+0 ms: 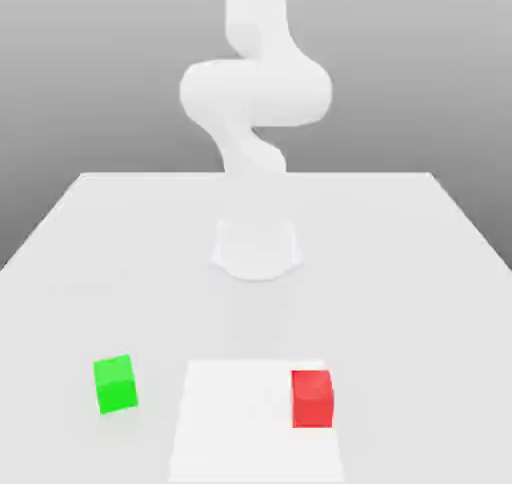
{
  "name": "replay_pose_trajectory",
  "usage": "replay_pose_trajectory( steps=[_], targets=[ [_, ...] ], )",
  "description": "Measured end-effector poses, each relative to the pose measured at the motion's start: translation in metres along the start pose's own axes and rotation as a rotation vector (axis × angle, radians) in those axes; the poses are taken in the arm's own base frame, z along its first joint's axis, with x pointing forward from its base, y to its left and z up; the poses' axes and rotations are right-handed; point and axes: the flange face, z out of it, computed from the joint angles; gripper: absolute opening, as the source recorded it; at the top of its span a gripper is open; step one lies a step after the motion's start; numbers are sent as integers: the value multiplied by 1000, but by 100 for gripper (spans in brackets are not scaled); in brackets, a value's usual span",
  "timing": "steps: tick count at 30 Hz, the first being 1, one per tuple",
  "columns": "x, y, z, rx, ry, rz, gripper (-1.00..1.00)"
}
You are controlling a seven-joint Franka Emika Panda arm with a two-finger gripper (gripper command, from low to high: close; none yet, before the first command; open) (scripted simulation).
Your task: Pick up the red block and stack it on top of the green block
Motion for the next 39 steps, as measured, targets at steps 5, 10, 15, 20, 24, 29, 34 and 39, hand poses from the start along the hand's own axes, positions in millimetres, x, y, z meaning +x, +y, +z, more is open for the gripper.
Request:
replay_pose_trajectory(
  steps=[5,10,15,20,24,29,34,39],
  targets=[
    [-35,13,118,-118,-131,2,0],
    [-88,43,216,-238,-252,1,0],
    [-154,90,293,-362,-368,-4,0],
    [-227,148,346,-490,-478,-16,0],
    [-253,175,379,-514,-495,-13,0],
    [-267,190,401,-515,-496,-13,-100],
    [-268,190,401,-515,-496,-13,-100],
    [-247,168,367,-516,-496,-13,-100]
  ],
)
